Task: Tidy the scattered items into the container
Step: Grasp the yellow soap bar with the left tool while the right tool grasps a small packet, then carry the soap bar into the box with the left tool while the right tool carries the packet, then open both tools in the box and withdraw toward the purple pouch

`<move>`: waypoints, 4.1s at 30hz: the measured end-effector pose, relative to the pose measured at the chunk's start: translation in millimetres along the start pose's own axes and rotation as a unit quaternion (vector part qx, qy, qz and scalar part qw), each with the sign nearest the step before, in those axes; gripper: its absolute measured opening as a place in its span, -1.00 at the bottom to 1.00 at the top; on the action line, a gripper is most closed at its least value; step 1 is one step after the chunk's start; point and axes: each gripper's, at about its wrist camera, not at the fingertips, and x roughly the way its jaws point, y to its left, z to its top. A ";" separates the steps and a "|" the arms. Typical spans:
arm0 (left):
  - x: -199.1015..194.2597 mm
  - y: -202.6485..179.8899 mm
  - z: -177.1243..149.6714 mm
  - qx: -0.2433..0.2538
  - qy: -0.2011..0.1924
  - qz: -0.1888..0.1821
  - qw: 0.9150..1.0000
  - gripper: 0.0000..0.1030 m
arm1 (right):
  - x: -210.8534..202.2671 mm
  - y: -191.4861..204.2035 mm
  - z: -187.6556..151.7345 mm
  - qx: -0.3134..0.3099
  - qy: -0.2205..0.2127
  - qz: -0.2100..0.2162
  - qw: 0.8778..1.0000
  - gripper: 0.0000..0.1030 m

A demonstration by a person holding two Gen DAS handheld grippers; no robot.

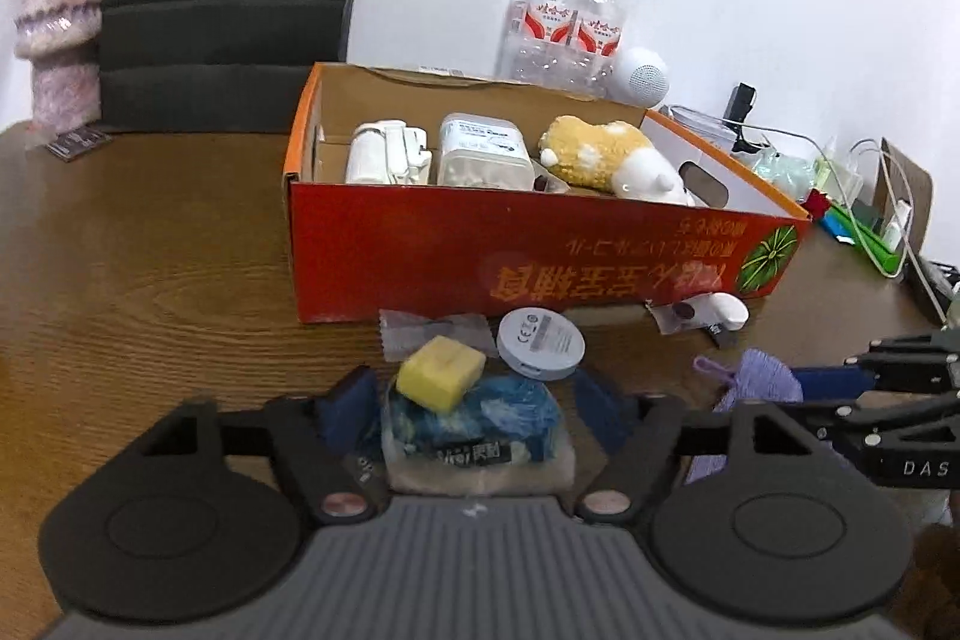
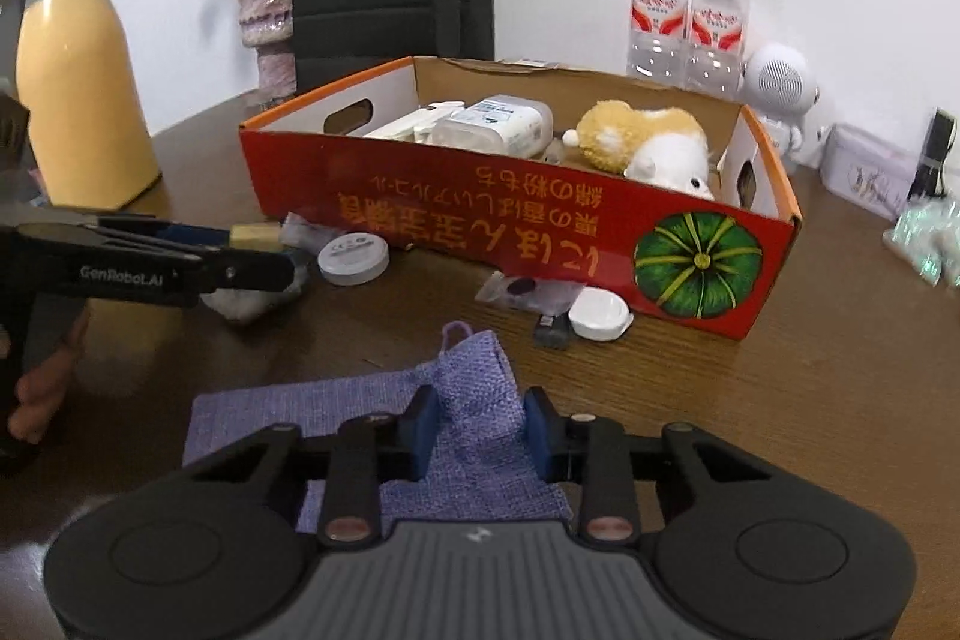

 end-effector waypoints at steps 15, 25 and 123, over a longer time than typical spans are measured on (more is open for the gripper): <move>-30.3 18.2 14.1 -0.064 -0.056 -0.017 0.996 -0.58 | -36.5 30.5 -3.5 -0.102 -0.059 0.092 0.989 -0.95; -31.0 19.1 15.7 -0.083 -0.034 -0.052 0.995 -0.58 | 13.5 -12.6 34.4 -0.034 -0.051 -0.016 0.998 -0.46; 68.9 -29.5 149.0 -0.039 0.201 0.140 0.969 0.90 | 81.1 -64.8 152.1 0.180 0.240 -0.052 0.953 0.66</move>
